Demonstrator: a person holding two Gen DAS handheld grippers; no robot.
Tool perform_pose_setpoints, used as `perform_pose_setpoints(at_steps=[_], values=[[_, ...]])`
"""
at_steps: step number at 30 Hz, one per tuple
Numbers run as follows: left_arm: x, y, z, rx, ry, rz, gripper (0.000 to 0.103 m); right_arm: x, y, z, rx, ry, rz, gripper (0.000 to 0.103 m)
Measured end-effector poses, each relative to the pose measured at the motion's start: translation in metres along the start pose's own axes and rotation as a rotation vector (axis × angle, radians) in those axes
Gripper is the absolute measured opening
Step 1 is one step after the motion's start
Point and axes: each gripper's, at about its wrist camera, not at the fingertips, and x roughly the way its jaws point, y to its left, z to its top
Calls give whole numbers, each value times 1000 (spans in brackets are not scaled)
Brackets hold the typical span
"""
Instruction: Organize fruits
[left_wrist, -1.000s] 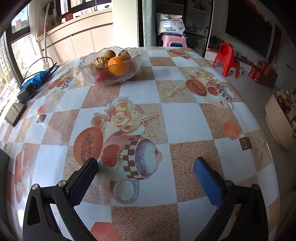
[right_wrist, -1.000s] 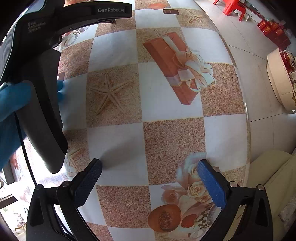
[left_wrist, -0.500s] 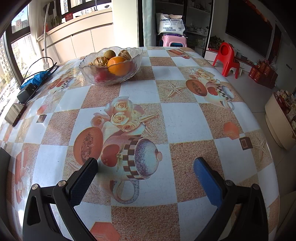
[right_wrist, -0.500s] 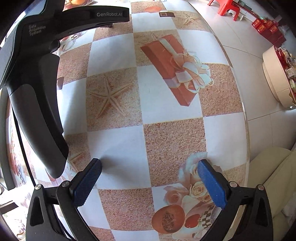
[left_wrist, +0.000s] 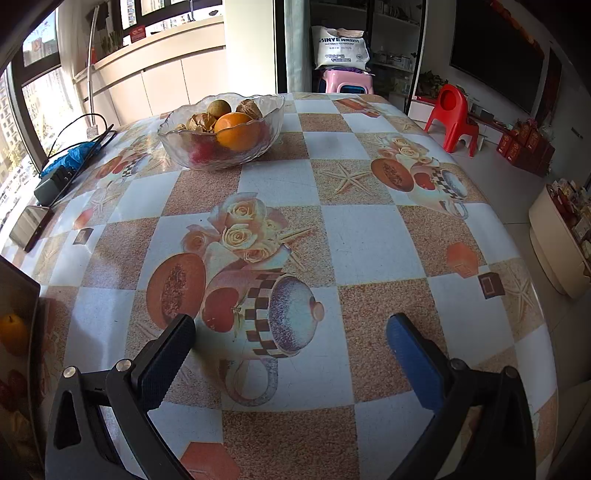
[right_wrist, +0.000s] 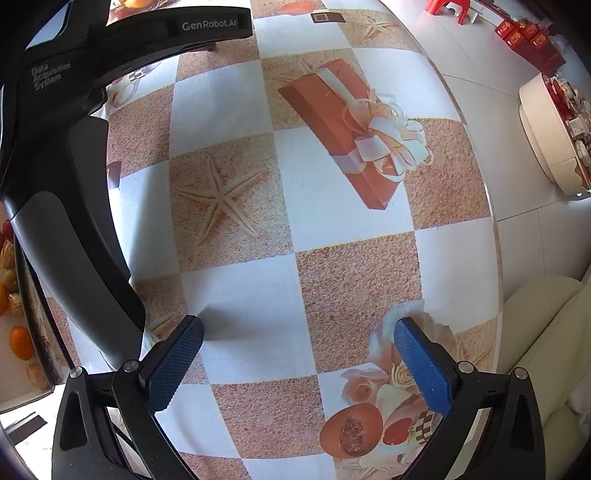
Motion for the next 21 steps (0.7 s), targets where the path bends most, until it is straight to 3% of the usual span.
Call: perform_pose_setpoints(at_steps=[21], values=[[1, 1, 0, -1, 1, 0, 103, 0, -5, -3, 18, 7, 24, 103]])
